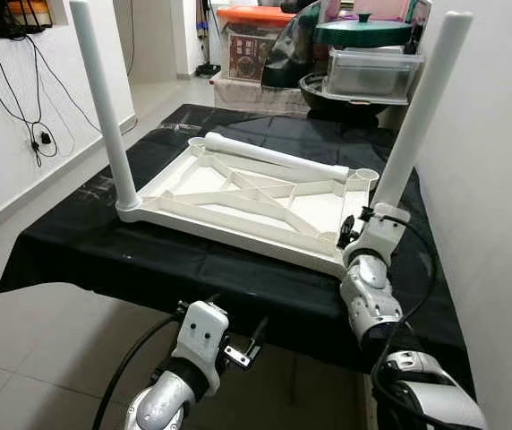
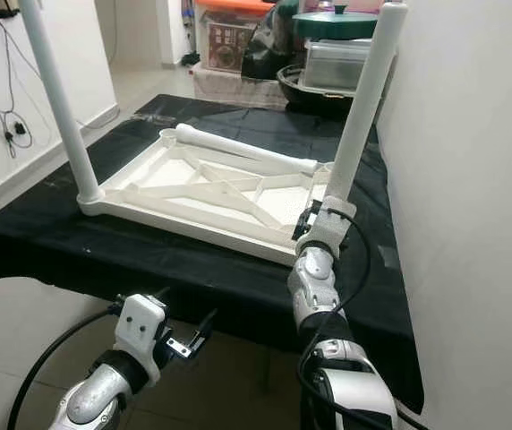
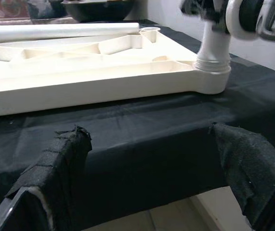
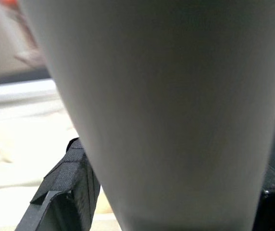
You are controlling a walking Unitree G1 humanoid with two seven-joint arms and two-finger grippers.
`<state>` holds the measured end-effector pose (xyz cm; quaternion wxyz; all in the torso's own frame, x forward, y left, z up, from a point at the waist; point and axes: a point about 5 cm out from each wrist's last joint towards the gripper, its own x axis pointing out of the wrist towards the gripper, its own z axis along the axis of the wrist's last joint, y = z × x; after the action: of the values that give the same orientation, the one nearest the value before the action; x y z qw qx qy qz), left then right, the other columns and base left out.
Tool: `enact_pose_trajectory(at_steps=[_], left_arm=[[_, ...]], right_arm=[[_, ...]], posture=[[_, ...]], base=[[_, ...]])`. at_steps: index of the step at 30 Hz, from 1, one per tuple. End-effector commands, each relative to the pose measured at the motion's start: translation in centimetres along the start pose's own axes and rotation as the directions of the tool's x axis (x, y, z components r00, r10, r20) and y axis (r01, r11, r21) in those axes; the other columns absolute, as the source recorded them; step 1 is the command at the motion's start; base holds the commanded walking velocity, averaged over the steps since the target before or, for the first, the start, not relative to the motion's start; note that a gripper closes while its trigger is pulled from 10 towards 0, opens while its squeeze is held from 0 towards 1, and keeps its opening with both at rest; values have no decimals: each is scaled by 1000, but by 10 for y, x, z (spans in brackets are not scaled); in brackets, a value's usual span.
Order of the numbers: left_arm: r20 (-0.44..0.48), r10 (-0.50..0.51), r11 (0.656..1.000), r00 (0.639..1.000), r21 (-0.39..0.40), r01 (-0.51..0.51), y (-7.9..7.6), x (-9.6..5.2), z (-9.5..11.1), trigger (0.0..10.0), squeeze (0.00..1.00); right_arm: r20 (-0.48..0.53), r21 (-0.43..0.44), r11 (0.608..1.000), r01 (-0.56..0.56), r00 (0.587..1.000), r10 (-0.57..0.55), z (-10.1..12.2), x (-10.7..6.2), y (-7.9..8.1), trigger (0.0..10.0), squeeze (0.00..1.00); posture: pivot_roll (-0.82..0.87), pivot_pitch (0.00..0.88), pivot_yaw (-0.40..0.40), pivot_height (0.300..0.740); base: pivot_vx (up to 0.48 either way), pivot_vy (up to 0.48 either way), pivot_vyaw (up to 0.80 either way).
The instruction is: Building children table
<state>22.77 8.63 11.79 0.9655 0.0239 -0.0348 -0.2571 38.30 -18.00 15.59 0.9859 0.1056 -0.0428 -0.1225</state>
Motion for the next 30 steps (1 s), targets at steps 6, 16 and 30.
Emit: enact_pose_trajectory(at_steps=[6, 16, 30], left_arm=[[-21, -5, 1000, 1000, 8, 5, -1, -1, -5, 10000, 0], [-18, -8, 1000, 1000, 11, 8, 0, 0, -4, 10000, 0], [-16, -3, 1000, 1000, 13, 3, 1, 0, -3, 10000, 0]], right_arm=[[29, 58, 913, -403, 915, 402, 22, 8, 8, 10000, 0], [-101, 113, 524, -844, 514, 852, 23, -6, 32, 10000, 0], [-259, 116, 111, -987, 78, 963, 8, -31, 69, 4588, 0]], posture=[[211, 0, -57, 740], [221, 0, -57, 740], [227, 0, -62, 740]], base=[[0, 0, 0], [0, 0, 0], [0, 0, 0]])
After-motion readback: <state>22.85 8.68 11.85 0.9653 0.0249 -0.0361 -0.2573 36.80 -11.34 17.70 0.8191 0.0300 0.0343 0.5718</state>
